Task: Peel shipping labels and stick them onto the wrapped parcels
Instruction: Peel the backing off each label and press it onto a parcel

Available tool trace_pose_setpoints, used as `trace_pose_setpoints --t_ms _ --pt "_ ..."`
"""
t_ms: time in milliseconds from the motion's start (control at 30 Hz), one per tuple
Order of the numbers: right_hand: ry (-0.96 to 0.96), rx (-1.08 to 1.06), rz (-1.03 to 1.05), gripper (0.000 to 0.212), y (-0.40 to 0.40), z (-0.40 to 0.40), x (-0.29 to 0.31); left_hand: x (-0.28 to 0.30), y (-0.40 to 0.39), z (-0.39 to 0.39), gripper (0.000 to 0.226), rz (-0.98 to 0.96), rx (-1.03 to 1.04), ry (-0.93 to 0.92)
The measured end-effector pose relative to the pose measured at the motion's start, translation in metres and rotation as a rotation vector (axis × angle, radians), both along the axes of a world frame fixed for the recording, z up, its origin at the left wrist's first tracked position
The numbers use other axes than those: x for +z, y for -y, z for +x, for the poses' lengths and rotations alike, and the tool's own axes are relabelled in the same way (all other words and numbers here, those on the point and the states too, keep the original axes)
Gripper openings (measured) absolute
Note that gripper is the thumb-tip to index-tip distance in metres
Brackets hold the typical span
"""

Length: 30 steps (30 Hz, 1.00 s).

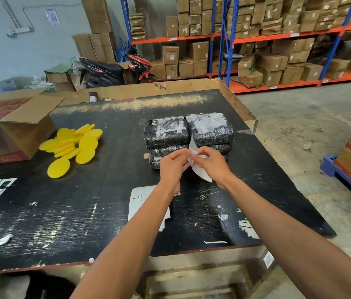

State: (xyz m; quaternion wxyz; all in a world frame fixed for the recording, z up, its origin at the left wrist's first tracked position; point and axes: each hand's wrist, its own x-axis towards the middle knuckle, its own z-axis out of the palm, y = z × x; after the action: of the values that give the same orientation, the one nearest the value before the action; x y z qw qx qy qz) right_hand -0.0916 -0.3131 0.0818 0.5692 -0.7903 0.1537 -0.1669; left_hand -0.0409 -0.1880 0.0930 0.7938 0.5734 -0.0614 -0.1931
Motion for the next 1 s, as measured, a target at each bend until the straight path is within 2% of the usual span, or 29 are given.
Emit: trace_pose_setpoints --t_ms 267,467,567,667,767,833,867,900,933,967,1000 --pt "-0.01 0.004 0.259 0.013 0.002 -0.004 0.0 -0.004 -0.002 0.006 0.036 -0.006 0.051 -0.005" --pt "0.018 -0.122 0.896 0.012 0.009 -0.006 -0.006 0.002 -0.005 0.013 0.045 -0.113 0.035 -0.125" --pt "0.034 -0.204 1.073 0.016 0.015 -0.008 -0.011 0.003 -0.01 0.017 0.044 -0.134 0.06 -0.178" --pt "0.075 -0.341 1.097 0.017 0.021 -0.012 -0.016 0.004 -0.017 0.022 0.043 -0.149 0.086 -0.193" --pt "0.117 -0.578 1.179 0.029 0.035 -0.011 -0.032 0.005 -0.024 0.027 0.043 -0.135 0.112 -0.144" --pt "-0.163 -0.762 1.042 0.038 0.046 -0.009 -0.039 0.006 -0.025 0.028 0.041 -0.114 0.12 -0.096" --pt "-0.412 -0.814 0.778 0.042 0.041 -0.013 -0.04 0.007 -0.025 0.029 0.039 -0.107 0.13 -0.076" --pt "-0.611 -0.743 0.349 0.045 0.039 -0.018 -0.042 0.009 -0.025 0.029 0.036 -0.109 0.146 -0.06" --pt "-0.627 -0.734 0.196 0.049 0.037 -0.022 -0.041 0.012 -0.026 0.031 0.033 -0.123 0.167 -0.049" --pt "-0.526 -0.807 0.316 0.051 0.04 -0.026 -0.045 0.016 -0.027 0.033 0.031 -0.149 0.192 -0.044" --pt "-0.316 -0.944 0.718 0.05 0.042 -0.03 -0.046 0.021 -0.029 0.037 0.03 -0.174 0.218 -0.041"
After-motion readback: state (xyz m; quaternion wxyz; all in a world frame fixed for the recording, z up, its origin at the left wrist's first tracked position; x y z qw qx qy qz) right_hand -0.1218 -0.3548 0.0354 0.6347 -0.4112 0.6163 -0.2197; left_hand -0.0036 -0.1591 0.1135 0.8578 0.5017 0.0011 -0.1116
